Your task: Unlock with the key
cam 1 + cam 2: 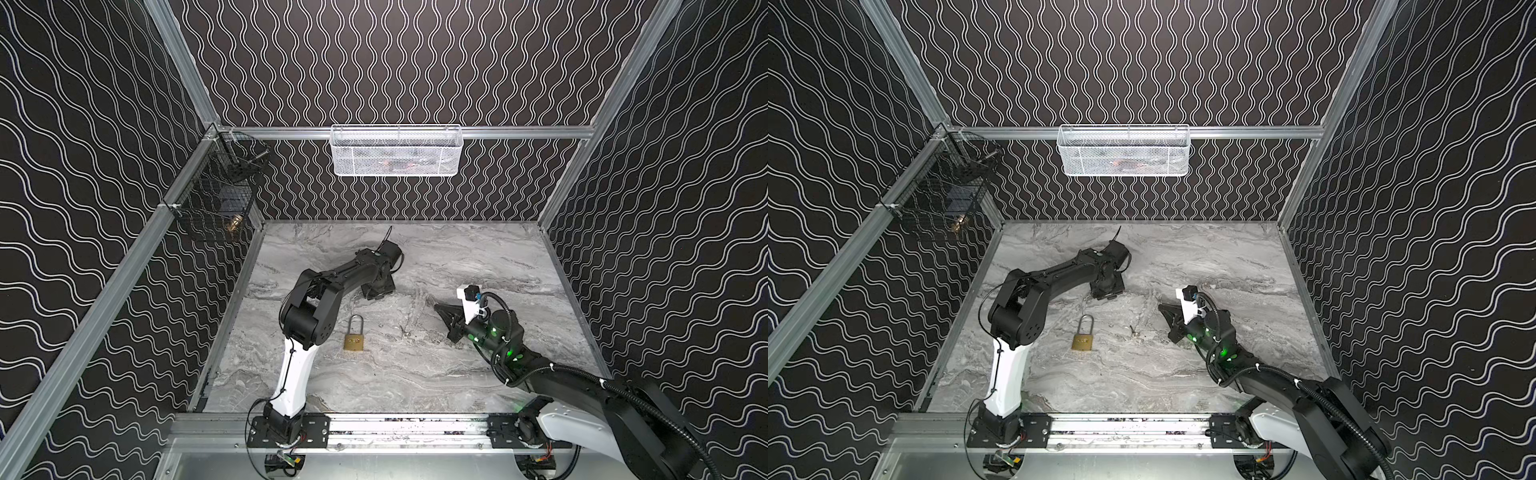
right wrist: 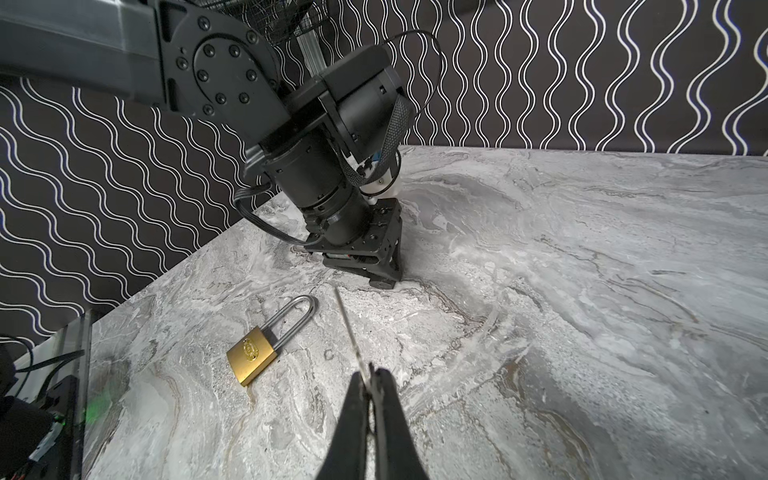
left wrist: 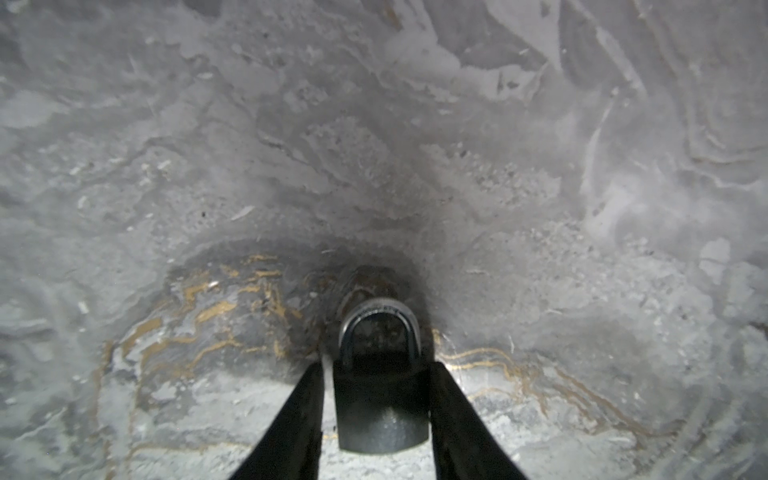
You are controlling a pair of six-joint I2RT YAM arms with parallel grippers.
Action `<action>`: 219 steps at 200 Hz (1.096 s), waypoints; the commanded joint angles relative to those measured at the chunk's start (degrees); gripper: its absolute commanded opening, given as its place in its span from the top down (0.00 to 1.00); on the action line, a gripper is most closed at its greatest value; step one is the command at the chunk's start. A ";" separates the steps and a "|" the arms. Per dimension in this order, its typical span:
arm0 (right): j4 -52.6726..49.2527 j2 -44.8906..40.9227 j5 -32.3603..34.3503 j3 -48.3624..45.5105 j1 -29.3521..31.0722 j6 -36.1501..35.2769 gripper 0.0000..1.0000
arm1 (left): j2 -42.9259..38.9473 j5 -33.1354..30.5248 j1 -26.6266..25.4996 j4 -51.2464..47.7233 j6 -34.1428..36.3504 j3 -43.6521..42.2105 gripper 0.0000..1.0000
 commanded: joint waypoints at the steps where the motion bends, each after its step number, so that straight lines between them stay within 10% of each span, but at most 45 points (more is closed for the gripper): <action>1: 1.50 -0.17 -0.67 0.29 0.07 -0.61 1.00 | 0.66 -0.31 0.13 -1.47 -0.95 -0.32 0.57; 219: 1.20 1.14 -0.05 0.79 0.07 -0.88 1.00 | -0.61 3.93 -1.28 1.76 -3.22 -0.85 0.66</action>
